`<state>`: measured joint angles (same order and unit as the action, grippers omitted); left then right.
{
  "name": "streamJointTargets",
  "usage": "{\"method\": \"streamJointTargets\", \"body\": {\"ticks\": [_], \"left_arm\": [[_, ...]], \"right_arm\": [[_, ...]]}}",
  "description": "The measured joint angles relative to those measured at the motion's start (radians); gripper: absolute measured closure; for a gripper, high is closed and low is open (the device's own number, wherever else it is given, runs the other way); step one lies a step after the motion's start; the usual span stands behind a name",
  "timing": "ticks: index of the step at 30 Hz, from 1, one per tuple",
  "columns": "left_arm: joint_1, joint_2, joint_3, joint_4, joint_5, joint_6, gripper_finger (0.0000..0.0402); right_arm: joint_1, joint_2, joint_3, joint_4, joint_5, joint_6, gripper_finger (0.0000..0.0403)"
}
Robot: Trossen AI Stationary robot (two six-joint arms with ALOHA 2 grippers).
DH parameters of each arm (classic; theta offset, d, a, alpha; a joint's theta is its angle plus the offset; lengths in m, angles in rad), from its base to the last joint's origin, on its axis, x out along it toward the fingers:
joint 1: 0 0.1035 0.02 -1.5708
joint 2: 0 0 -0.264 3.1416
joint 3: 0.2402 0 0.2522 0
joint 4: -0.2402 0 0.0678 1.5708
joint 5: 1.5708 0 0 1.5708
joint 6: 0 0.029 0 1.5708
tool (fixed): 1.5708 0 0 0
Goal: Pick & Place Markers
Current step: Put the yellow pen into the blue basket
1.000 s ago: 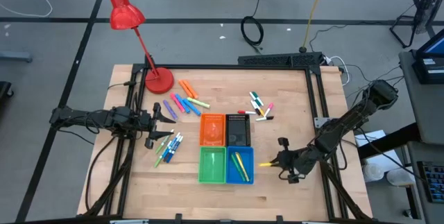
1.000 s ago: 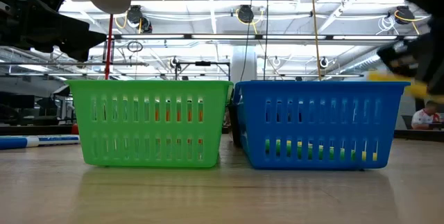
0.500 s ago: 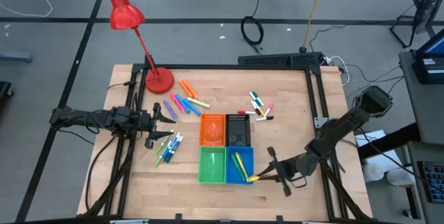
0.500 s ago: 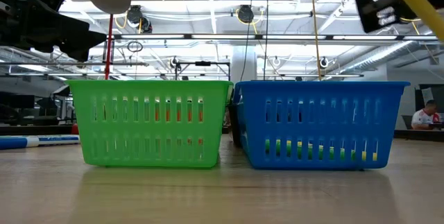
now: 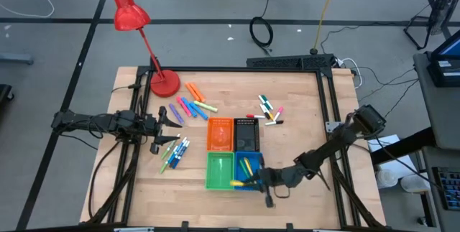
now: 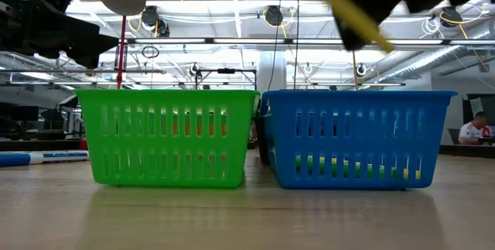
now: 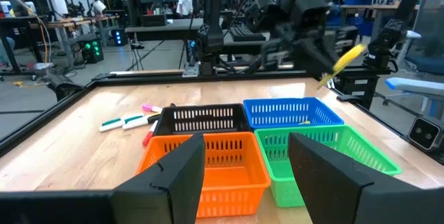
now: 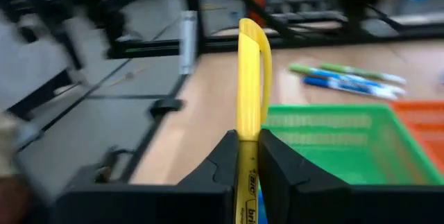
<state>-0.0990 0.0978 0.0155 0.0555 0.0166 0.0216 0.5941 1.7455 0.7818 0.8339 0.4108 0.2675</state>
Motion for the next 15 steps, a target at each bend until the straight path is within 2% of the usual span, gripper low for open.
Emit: {"method": "streamJointTargets", "body": {"ticks": [3,15], "left_arm": [[0.0,0.0,0.0,0.0,0.0,0.0,0.019],[0.0,0.0,0.0,0.0,0.0,0.0,0.019]], "right_arm": [[-0.016,0.002,-0.002,-0.004,0.038,0.048,0.0376],[-0.016,-0.04,-0.061,0.008,0.033,0.032,0.0348]]}}
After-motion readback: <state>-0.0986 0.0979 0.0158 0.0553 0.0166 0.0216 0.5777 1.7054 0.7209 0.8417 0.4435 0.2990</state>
